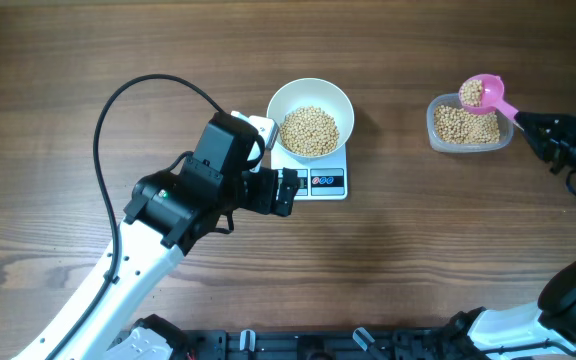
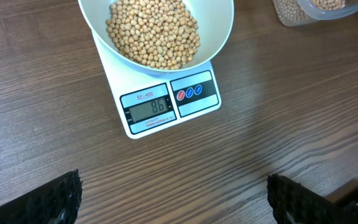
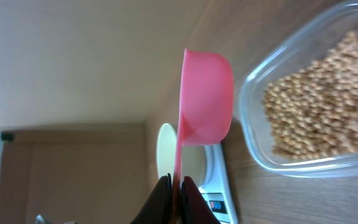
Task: Scoop item into bowl and weigh 150g on scale
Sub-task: 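Lift the filled scoop and carry it left toward the white bowl, then tilt the scoop over the white bowl to pour the soybeans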
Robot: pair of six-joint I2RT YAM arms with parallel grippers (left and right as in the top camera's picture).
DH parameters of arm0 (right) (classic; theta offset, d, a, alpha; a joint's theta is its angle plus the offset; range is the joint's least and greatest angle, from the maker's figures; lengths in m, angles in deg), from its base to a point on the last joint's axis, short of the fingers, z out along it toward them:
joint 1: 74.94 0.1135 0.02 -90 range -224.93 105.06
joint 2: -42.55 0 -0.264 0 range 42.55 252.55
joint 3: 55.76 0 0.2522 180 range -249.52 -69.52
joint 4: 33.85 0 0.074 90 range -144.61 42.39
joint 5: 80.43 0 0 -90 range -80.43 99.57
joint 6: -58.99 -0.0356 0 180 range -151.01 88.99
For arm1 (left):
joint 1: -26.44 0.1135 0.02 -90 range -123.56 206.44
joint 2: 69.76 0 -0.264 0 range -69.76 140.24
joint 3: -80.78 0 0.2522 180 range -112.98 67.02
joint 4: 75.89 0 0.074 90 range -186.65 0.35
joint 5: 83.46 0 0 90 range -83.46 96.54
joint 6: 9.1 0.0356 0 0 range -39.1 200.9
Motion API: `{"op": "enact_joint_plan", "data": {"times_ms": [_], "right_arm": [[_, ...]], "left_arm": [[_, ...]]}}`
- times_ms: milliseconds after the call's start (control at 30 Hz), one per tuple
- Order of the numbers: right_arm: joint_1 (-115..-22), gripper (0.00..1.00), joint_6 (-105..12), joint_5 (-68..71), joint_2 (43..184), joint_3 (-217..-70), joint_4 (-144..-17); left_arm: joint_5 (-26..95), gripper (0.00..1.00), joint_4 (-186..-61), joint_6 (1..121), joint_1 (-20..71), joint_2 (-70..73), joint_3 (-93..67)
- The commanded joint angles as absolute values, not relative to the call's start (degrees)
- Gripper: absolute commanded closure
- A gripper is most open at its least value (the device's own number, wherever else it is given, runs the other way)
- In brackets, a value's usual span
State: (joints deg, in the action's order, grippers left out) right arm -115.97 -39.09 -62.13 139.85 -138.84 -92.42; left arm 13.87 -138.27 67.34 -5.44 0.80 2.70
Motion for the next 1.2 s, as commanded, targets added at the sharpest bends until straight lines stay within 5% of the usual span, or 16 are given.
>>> {"op": "enact_joint_plan", "data": {"times_ms": [0, 600, 1167], "right_arm": [[-114.4, 0.96, -38.8, -67.4, 140.7, -138.4, -92.4], [-93.6, 0.96, -51.2, -70.0, 140.7, -138.4, -75.7], [-78.4, 0.96, -42.0, -55.4, 140.7, -138.4, -63.7]], "left_arm": [[13.3, 0.0, -138.3, 68.5, -5.7, 0.8, 2.9], [13.3, 0.0, -138.3, 68.5, -5.7, 0.8, 2.9], [13.3, 0.0, -138.3, 68.5, -5.7, 0.8, 2.9]]}}
